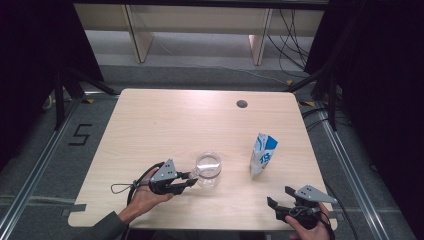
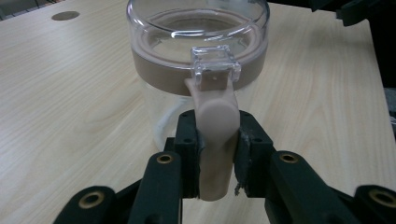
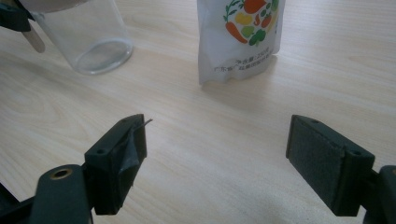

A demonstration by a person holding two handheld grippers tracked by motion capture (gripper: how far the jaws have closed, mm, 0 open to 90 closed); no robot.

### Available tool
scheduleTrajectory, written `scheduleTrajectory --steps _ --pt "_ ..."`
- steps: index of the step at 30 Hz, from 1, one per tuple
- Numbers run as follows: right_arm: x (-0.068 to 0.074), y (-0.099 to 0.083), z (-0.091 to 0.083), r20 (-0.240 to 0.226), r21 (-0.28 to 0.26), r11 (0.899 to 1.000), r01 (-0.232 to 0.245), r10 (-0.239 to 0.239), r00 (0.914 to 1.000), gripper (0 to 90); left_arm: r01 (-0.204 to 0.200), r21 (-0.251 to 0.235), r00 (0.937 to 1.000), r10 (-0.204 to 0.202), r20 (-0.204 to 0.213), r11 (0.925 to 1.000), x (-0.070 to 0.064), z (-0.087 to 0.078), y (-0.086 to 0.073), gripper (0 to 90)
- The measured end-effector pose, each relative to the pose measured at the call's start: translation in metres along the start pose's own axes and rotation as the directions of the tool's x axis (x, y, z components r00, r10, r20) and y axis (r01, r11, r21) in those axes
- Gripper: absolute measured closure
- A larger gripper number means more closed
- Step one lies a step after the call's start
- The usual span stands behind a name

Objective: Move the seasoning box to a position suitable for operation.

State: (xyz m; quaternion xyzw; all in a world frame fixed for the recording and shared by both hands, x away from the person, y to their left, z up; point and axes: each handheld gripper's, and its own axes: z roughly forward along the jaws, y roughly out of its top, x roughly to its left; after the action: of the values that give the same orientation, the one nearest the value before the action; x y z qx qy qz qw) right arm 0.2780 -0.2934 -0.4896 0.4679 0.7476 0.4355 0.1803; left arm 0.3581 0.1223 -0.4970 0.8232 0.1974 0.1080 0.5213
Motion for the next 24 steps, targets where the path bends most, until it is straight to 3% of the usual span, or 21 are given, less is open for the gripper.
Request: scheduleTrajectory --steps 1,3,4,5,7,8,10,11,12,13,14,15,17,18,19,24 --pt "0.002 0.000 -0.001 0.001 0.012 0.999 -0.031 0.031 0.9995 21.3 -0.012 0.005 0.9999 0.012 0.012 0.9999 0.000 0.000 0.000 72.8" --pt "0.000 0.000 0.000 0.010 0.000 1.000 0.013 -0.013 0.9999 21.1 -0.026 -0.004 0.9990 0.026 0.037 0.9997 0.001 0.001 0.000 72.7" --pt "0.001 0.000 0.000 -0.001 0.002 1.000 -0.006 0.006 1.0000 21.2 -0.016 -0.006 0.9988 0.016 0.046 0.9999 0.000 0.001 0.000 72.7" --pt "0.000 0.000 0.000 0.008 -0.002 1.000 0.012 -0.012 0.9999 21.2 -0.022 -0.003 0.9986 0.023 0.047 0.9997 0.001 0.001 0.000 72.7" --pt "0.001 0.000 0.000 0.000 0.008 1.000 -0.011 0.011 0.9999 21.2 -0.049 -0.005 0.9971 0.050 0.058 0.9988 0.004 0.001 0.001 72.6" --pt "0.004 0.000 -0.001 0.002 0.023 0.999 -0.050 0.050 0.9988 21.1 -0.051 -0.005 0.9970 0.051 0.058 0.9987 0.004 0.001 0.000 72.5" --pt "0.000 0.000 0.000 0.011 -0.010 1.000 0.013 -0.013 0.9999 21.2 -0.021 -0.007 0.9980 0.022 0.059 0.9997 0.004 0.001 0.000 72.4" --pt "0.000 0.000 0.000 0.009 -0.004 1.000 0.015 -0.015 0.9999 21.2 -0.032 0.003 0.9978 0.032 0.059 0.9995 0.006 0.000 0.000 72.4" --pt "0.003 0.000 -0.001 -0.002 0.014 0.999 -0.035 0.035 0.9994 21.2 -0.055 0.002 0.9965 0.054 0.063 0.9985 0.008 0.000 0.001 72.3" --pt "0.005 0.000 -0.001 0.004 0.022 0.998 -0.061 0.061 0.9981 21.2 -0.020 -0.002 0.9981 0.020 0.059 0.9998 0.007 0.000 0.000 72.2" --pt "0.004 0.000 0.000 0.001 0.015 0.999 -0.045 0.045 0.9990 21.1 -0.043 -0.006 0.9967 0.044 0.068 0.9990 0.009 0.001 0.000 72.2" --pt "0.004 0.000 0.000 0.001 0.014 0.999 -0.045 0.045 0.9990 21.1 -0.024 0.000 0.9980 0.024 0.057 0.9997 0.009 0.000 -0.001 72.0" --pt "0.004 0.000 0.000 0.001 0.014 0.999 -0.042 0.042 0.9991 21.2 -0.034 0.008 0.9988 0.034 0.036 0.9994 0.012 -0.001 -0.001 71.0" --pt "0.004 -0.001 0.000 0.000 0.013 0.999 -0.038 0.038 0.9993 21.2 -0.009 0.000 0.9995 0.009 0.029 1.0000 0.011 0.000 -0.002 70.3" --pt "0.004 -0.001 0.000 0.000 0.014 0.999 -0.036 0.036 0.9993 21.2 -0.011 0.004 0.9998 0.011 0.019 0.9999 0.013 0.000 -0.002 70.1" --pt "0.004 -0.001 0.000 -0.003 0.015 0.999 -0.037 0.037 0.9993 21.2 0.012 0.007 0.9999 -0.012 0.003 0.9999 0.015 0.001 -0.003 71.2"
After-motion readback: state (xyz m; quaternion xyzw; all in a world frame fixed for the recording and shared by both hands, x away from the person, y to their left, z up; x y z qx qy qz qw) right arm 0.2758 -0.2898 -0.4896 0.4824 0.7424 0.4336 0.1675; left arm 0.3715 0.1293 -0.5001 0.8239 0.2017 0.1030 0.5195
